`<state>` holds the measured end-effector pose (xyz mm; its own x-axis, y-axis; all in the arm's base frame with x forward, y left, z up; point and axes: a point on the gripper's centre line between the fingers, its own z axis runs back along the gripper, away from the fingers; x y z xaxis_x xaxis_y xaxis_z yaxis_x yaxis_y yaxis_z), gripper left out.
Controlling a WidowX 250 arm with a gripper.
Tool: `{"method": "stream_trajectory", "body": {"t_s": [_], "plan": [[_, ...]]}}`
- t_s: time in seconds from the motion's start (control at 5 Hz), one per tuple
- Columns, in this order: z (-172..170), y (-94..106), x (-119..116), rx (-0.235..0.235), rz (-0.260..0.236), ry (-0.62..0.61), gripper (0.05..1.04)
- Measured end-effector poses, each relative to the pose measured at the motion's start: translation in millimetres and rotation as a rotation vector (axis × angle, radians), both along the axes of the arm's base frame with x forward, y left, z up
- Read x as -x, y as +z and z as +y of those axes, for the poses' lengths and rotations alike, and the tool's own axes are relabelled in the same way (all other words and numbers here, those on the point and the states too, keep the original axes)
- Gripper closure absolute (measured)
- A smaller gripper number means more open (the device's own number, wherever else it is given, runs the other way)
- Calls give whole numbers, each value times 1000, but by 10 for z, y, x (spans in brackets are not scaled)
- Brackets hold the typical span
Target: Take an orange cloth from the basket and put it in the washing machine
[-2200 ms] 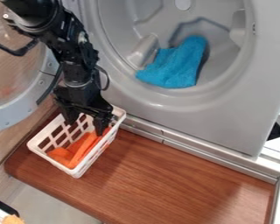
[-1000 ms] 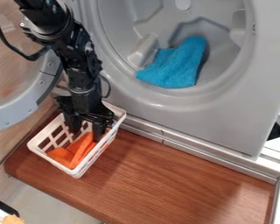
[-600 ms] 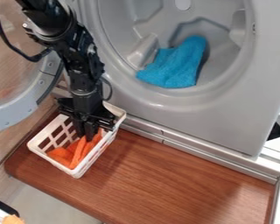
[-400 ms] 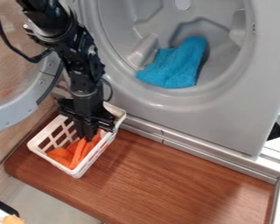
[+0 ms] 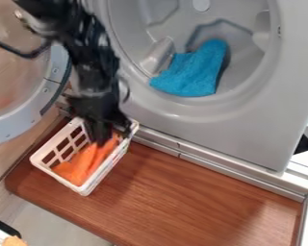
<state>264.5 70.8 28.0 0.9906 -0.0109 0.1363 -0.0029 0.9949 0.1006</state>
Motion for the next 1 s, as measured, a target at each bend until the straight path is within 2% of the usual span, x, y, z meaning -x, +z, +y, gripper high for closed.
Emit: {"method": "stream_trajectory", "body": {"t_s": [0.2,0.4,0.6,1.0], "plan": [[-228,507,47,4,-105,-66,1033],[-458,856,-111,52,-214,-161,1033],[-635,1219,-485,79,-373,-254,1033],[-705,1600,-992,26,-556,-321,1033]]}}
